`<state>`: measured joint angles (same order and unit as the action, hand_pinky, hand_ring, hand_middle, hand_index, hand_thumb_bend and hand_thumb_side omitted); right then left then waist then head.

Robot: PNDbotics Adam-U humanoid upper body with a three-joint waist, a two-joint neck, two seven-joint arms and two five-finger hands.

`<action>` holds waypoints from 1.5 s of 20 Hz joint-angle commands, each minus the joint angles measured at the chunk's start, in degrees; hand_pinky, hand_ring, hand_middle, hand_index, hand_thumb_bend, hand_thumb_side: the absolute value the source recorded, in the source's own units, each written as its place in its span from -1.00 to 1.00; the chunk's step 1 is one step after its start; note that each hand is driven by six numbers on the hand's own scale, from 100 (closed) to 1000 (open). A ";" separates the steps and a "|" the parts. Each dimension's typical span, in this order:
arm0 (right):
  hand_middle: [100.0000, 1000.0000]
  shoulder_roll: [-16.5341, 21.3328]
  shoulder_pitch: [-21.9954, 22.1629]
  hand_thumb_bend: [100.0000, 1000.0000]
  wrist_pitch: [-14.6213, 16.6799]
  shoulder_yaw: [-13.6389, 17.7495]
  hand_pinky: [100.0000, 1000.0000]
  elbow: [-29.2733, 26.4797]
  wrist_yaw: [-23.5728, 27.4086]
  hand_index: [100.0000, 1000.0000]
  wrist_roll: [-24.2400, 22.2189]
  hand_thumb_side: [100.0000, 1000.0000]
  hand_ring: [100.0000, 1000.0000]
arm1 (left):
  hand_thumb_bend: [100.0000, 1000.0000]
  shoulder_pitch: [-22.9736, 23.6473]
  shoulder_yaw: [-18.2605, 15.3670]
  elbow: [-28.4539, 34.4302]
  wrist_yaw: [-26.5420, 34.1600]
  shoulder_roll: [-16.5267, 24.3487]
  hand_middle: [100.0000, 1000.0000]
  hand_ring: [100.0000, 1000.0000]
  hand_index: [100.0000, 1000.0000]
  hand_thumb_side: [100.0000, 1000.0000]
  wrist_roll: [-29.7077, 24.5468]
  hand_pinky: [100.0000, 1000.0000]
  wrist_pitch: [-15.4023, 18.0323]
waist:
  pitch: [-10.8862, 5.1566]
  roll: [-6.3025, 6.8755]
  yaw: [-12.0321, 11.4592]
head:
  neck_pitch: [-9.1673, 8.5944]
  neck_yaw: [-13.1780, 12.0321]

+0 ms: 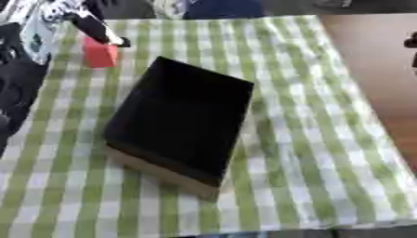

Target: Pick up objects on the table and place them in the box.

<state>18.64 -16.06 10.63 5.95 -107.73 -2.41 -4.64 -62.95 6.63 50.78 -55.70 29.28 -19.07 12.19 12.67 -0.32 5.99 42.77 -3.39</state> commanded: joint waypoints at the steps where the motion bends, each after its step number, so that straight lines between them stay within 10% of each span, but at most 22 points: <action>1: 0.20 1.22 -0.46 -1.00 0.10 0.15 0.63 -0.58 0.39 0.59 -0.26 -0.58 0.32 | 0.24 -1.27 -1.07 -0.33 -0.92 1.13 0.20 0.24 0.65 -0.64 0.64 0.48 -0.03 | -0.88 0.13 0.24 | 0.29 -0.17; 30: 0.18 1.37 -1.03 -1.00 0.08 0.18 0.63 -0.30 0.39 0.59 -0.72 -0.52 0.32 | 0.33 -2.63 -7.83 -5.48 -7.70 4.88 0.54 0.52 0.74 -0.63 3.66 0.63 -5.80 | 1.09 1.49 3.37 | -0.97 0.21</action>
<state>18.63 -16.43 10.67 5.95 -107.53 -2.35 -5.20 -64.10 -0.49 44.87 -63.05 31.85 -15.36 6.67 14.75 1.25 9.33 42.26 -3.32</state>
